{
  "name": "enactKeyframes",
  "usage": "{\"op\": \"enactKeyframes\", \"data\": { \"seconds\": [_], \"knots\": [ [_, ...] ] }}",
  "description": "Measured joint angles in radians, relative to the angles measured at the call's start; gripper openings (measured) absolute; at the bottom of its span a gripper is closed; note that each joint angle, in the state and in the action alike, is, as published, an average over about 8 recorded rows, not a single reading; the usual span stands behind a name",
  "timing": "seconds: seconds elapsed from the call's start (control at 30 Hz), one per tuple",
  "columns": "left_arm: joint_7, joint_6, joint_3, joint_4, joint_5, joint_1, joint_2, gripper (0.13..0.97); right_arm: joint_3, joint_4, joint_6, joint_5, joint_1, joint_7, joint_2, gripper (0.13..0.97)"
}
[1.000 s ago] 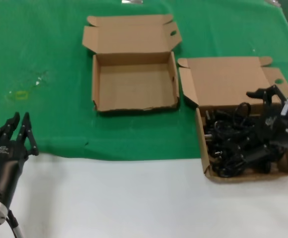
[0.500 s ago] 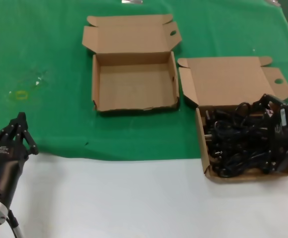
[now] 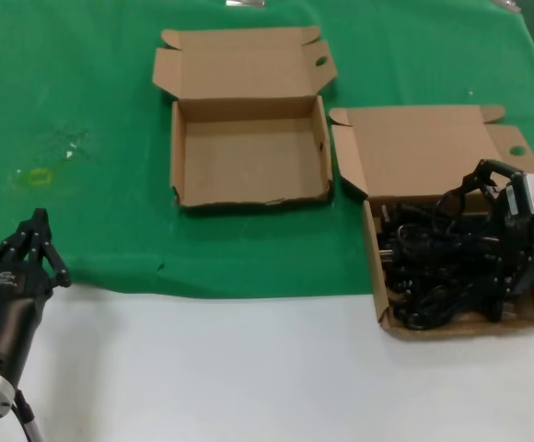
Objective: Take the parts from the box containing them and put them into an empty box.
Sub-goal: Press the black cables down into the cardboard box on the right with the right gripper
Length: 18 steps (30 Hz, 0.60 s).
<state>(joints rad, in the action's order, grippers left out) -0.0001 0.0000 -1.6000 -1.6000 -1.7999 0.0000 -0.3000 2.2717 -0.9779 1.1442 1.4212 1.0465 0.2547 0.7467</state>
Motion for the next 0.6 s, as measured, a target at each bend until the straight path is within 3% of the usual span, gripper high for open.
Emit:
{"op": "enactKeyframes", "data": {
  "seconds": [0.23, 0.6],
  "knots": [
    [0.000, 0.000, 0.000, 0.000, 0.000, 0.000, 0.000, 0.144, -0.030, 0.034, 0.013, -0.023, -0.006, 0.026, -0.023, 0.943],
    [0.000, 0.000, 0.000, 0.000, 0.000, 0.000, 0.000, 0.144, -0.063, 0.063, 0.032, -0.052, -0.011, 0.046, -0.033, 0.807]
  ]
}}
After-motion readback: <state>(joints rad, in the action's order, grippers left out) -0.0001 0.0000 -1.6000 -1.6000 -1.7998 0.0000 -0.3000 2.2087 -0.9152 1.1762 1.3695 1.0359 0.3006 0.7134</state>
